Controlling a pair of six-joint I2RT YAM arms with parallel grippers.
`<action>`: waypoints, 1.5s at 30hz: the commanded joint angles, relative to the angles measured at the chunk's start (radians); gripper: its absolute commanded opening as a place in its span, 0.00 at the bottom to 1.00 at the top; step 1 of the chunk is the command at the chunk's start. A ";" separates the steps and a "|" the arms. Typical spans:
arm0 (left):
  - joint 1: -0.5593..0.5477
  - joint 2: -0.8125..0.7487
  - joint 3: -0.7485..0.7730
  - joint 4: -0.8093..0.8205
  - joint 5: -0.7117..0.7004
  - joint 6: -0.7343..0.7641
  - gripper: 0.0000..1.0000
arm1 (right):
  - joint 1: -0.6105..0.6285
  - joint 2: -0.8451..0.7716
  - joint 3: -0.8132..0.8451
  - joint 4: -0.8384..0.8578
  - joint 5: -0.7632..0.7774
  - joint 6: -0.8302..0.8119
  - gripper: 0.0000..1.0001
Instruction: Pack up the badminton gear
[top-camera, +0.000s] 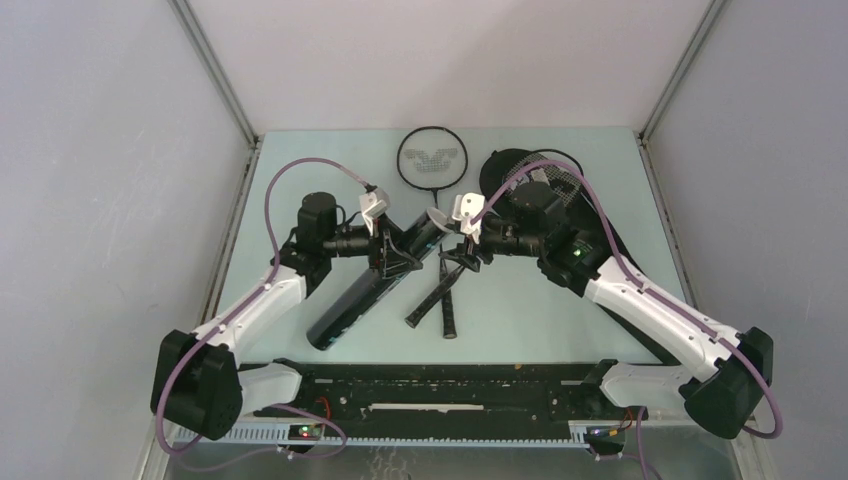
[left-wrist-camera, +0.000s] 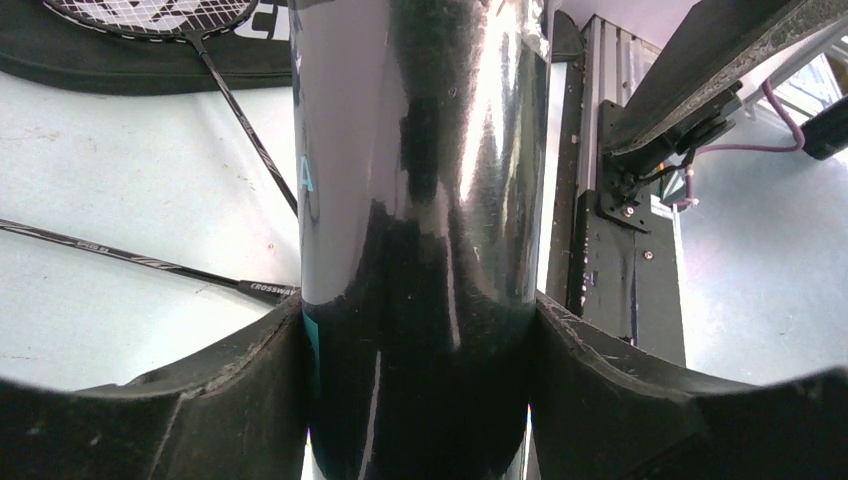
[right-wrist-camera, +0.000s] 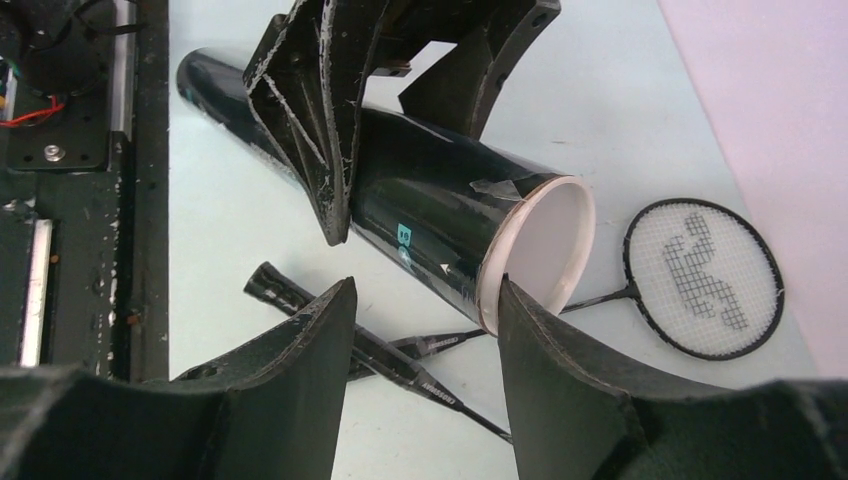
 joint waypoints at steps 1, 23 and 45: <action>0.011 -0.011 0.031 0.356 -0.110 -0.168 0.00 | 0.082 0.056 -0.045 -0.139 -0.223 0.067 0.60; 0.077 0.015 -0.018 0.592 -0.214 -0.412 0.00 | 0.147 0.102 -0.063 -0.101 -0.175 0.090 0.55; 0.088 0.038 -0.060 0.838 -0.185 -0.607 0.00 | 0.217 0.141 -0.078 -0.048 0.000 0.094 0.24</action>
